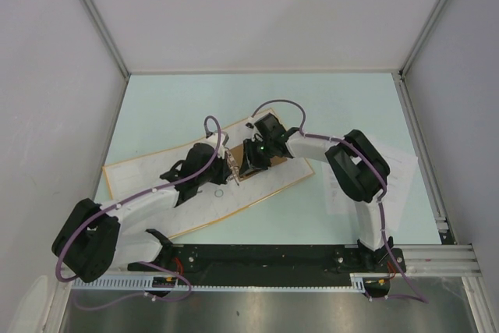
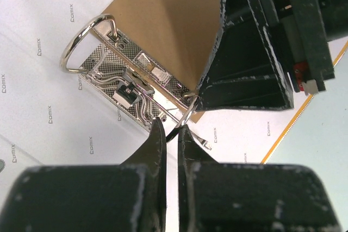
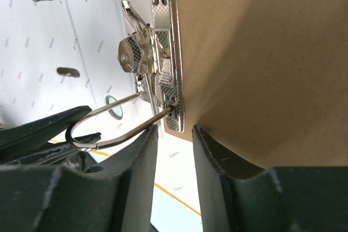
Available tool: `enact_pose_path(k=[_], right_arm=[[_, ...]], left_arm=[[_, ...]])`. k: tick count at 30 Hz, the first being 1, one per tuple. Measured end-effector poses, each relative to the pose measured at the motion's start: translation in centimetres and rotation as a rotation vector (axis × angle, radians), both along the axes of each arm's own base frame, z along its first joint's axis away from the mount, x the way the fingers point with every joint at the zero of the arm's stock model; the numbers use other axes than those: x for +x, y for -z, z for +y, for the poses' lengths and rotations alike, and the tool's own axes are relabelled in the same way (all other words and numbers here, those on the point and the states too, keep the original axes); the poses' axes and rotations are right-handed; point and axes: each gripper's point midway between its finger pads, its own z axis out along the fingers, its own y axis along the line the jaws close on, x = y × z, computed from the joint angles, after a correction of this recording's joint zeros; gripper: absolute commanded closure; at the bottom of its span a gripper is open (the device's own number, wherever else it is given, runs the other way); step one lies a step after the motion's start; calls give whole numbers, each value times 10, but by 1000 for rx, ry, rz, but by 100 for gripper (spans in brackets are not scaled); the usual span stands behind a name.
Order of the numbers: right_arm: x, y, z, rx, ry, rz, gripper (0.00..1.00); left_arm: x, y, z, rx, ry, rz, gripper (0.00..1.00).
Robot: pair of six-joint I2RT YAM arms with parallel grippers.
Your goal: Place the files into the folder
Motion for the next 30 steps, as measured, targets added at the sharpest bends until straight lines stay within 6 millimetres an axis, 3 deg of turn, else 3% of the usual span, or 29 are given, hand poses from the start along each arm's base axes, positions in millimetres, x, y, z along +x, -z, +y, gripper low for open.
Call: enact_pose_path(k=[6, 15, 18, 21, 30], right_arm=[[5, 2, -2, 44, 67, 105, 60], [35, -14, 1, 136, 172, 104, 55], [36, -15, 3, 139, 174, 97, 58], [33, -12, 5, 123, 166, 79, 66], [13, 5, 15, 11, 84, -32, 75]], left_arm=[[0, 0, 0, -9, -3, -7, 100], [-10, -4, 3, -53, -15, -16, 100], [-11, -4, 3, -58, -17, -13, 100], [-11, -3, 3, -65, -19, -10, 100], [-11, -2, -2, -82, -13, -3, 100]])
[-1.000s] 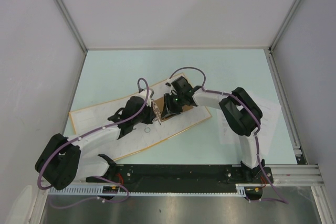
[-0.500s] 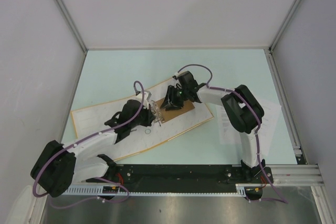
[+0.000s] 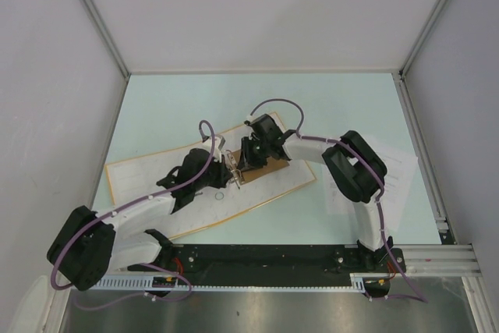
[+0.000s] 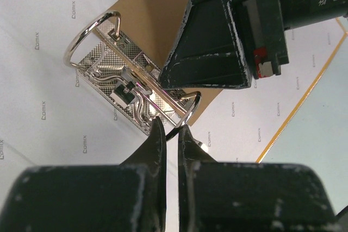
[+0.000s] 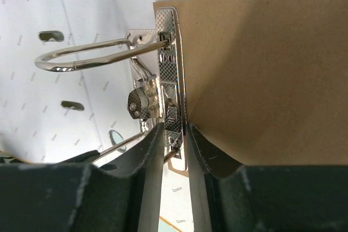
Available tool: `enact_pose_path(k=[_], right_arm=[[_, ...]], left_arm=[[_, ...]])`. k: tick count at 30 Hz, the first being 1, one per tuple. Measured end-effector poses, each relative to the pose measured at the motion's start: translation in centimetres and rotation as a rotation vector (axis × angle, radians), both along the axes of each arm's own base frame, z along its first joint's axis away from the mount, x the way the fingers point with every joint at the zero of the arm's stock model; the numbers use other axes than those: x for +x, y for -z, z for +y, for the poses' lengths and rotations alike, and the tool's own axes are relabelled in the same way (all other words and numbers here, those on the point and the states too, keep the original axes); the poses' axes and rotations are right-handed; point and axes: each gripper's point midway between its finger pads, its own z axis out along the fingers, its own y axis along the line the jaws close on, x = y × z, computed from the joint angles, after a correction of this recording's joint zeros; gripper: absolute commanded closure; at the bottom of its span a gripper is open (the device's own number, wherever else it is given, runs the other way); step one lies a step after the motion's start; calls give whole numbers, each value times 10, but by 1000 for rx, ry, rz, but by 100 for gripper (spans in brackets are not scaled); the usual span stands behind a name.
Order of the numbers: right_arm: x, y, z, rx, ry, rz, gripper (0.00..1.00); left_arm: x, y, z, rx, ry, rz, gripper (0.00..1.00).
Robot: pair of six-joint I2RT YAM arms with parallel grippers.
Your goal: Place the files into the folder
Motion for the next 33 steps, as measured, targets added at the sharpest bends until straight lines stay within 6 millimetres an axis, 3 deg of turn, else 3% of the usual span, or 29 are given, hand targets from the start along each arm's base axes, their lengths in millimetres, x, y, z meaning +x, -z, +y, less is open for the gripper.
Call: enact_pose_path(k=[13, 26, 33], right_arm=[[0, 7, -1, -46, -42, -46, 83], [-2, 22, 0, -124, -49, -67, 100], [-1, 27, 4, -95, -48, -95, 100]], left_arm=[[0, 1, -2, -12, 0, 7, 100], [1, 1, 0, -1, -17, 15, 100], [2, 1, 6, 18, -42, 12, 100]])
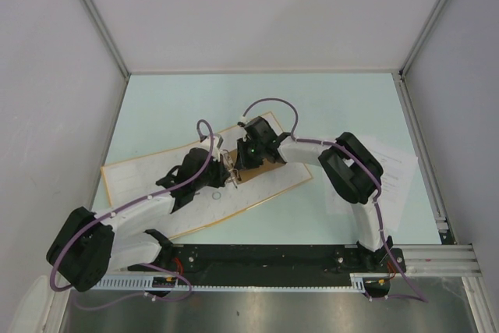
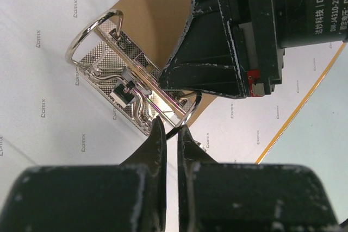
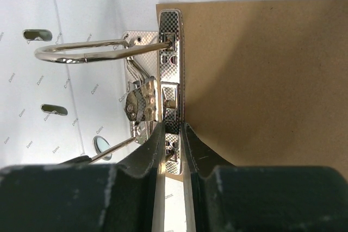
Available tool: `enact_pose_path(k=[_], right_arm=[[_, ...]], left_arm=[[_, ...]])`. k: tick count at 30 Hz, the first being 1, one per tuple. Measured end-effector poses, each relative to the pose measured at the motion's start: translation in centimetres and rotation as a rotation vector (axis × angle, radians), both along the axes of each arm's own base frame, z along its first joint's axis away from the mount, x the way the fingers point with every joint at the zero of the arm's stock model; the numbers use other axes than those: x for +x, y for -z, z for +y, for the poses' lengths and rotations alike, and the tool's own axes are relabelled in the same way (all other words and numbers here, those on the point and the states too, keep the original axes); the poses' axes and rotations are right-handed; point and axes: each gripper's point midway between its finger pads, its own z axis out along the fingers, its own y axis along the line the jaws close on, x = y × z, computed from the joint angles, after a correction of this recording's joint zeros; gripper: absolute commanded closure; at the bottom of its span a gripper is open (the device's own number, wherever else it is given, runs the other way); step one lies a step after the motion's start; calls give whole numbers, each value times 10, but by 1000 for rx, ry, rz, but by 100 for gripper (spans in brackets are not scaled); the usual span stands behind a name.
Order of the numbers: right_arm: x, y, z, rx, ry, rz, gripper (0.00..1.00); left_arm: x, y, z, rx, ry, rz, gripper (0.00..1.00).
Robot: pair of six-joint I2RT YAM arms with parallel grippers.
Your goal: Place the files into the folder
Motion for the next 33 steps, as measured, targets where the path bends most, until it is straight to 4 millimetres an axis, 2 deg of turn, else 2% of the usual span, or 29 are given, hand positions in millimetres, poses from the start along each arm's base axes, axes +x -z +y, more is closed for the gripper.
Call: enact_pose_path(k=[13, 19, 22, 25, 33], right_arm=[[2, 3, 3, 34, 42, -12, 100], [0, 5, 13, -6, 131, -49, 100], [12, 6, 20, -23, 213, -132, 100], [12, 6, 22, -33, 256, -154, 100], [7, 5, 30, -26, 256, -211, 100]], left_arm=[[1, 0, 7, 21, -26, 0, 100], [-1, 0, 17, 52, -51, 6, 100], [-2, 0, 19, 58, -55, 9, 100], [-3, 0, 21, 62, -58, 12, 100], [-9, 0, 28, 86, -66, 21, 100]])
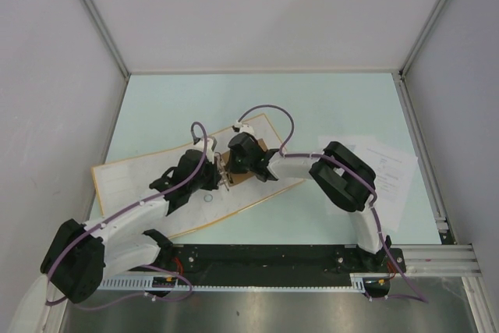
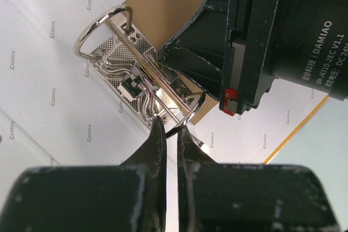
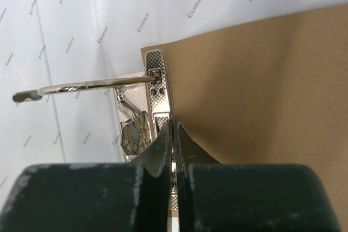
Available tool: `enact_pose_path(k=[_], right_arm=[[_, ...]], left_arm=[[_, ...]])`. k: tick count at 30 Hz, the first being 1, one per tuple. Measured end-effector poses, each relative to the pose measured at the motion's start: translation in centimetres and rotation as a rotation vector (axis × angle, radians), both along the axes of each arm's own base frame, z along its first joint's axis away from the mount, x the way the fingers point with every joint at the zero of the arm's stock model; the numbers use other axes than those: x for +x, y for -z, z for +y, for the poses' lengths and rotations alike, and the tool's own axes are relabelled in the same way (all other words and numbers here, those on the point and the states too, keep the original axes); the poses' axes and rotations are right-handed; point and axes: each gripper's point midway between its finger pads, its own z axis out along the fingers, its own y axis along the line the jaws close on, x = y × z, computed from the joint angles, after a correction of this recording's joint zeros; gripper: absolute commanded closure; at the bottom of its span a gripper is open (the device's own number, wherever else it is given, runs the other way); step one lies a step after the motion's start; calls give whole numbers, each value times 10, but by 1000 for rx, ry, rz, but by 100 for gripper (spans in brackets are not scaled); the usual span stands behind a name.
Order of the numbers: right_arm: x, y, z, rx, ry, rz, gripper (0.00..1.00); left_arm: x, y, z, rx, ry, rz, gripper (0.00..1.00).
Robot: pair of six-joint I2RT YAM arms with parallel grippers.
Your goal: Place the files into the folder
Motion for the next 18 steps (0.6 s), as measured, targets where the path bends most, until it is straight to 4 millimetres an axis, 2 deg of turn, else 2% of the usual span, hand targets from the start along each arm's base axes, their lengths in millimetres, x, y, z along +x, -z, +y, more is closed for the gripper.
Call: enact_pose_path(k=[3, 7, 11, 14, 18], right_arm=[[-2, -11, 1, 17, -58, -28, 100], [-2, -22, -10, 38, -132, -12, 80], [-4, -26, -33, 55, -191, 97, 69], [-2, -30, -47, 47, -212, 176, 65], [1, -34, -63, -9, -206, 239, 69]], left_arm=[[-2, 0, -1, -4, 10, 4, 100], [-7, 0, -12, -37, 61, 24, 100], [-9, -2, -26, -64, 121, 45, 100], [-7, -2, -30, -62, 131, 67, 100], [1, -4, -38, -51, 136, 91, 100]])
